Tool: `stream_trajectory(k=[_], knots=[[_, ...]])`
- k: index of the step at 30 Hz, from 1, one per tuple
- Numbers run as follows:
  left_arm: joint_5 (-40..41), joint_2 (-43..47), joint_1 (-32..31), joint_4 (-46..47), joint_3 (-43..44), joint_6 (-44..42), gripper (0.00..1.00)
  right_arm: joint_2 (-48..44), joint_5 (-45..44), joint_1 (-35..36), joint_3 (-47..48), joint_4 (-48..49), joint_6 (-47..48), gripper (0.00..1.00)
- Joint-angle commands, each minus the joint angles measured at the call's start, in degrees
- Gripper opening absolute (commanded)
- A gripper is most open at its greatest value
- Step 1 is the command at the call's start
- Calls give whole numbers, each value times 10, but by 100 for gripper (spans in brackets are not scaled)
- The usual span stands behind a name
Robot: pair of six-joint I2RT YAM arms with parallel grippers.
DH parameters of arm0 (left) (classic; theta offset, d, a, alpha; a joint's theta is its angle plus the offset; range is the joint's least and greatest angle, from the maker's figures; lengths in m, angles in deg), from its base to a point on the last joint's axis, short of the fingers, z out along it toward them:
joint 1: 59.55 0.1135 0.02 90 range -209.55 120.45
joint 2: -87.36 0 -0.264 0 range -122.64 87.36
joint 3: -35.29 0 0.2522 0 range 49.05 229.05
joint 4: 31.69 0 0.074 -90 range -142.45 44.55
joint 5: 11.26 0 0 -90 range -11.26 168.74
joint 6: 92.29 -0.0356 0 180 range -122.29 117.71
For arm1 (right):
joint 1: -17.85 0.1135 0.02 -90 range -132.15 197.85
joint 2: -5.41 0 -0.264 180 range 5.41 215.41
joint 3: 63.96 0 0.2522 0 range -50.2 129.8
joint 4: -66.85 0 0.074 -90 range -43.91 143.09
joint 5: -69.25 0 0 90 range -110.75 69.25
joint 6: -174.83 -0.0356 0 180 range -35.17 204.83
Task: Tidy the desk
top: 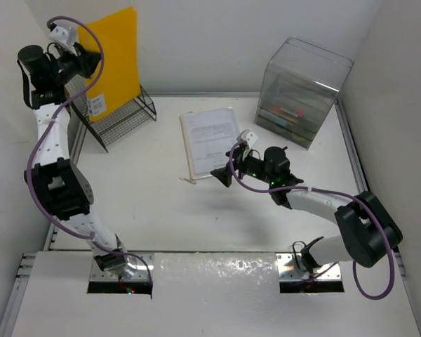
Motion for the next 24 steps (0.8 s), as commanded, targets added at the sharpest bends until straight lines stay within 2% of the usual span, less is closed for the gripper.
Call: stream_trajectory(k=[1, 6, 13, 19, 24], knots=[[26, -11, -4, -7, 13, -26, 0, -13, 10, 0, -3, 35, -5, 99], [54, -24, -20, -65, 15, -66, 0, -12, 10, 0, -9, 45, -13, 99], [75, -33, -32, -77, -20, -96, 0, -15, 12, 0, -13, 46, -17, 99], [13, -34, -39, -84, -46, -113, 0, -15, 12, 0, -18, 46, -17, 99], [-15, -47, -41, -145, -52, -157, 0, -20, 12, 0, -24, 46, -16, 99]])
